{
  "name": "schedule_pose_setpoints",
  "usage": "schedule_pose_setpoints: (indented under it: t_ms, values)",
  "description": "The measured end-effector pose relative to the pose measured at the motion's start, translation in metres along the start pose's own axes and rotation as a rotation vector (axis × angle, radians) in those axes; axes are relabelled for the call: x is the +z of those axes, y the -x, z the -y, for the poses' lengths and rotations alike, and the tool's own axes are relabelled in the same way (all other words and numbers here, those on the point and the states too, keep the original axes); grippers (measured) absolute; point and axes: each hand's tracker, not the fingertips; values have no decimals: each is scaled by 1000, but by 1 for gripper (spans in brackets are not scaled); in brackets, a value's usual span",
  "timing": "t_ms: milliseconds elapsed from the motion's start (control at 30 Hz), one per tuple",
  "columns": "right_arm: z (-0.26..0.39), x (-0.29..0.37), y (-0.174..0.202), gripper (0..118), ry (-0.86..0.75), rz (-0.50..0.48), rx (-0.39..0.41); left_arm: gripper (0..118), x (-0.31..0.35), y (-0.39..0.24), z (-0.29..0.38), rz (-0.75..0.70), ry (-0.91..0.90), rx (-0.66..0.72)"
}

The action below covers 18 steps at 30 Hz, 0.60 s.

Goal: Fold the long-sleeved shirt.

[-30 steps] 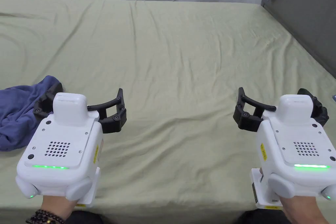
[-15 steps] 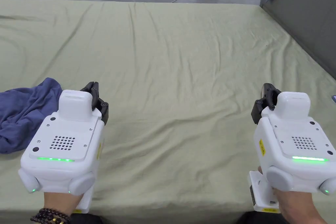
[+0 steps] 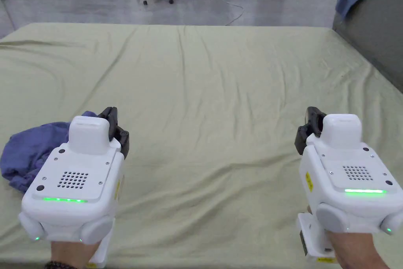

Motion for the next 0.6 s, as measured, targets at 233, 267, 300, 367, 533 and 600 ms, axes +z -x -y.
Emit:
schedule_pose_setpoints:
  t_ms: [233,267,300,367,533,600]
  values:
    - [-9,-11,113,0,-27,-209,-30,0,34,90,11,-226,47,19]
    - [-9,-12,128,0,-26,-241,-32,0,41,99,12,-252,54,13]
    - [-9,-13,143,0,-18,-271,-39,0,47,107,12,-271,62,9]
    - [-7,-13,167,0,2,-315,-57,0,57,120,16,-287,76,19]
    - [-8,-12,201,0,13,-358,-46,1,60,139,22,-314,104,18]
    - [-9,-12,208,0,25,-362,-45,23,50,144,20,-322,135,34]
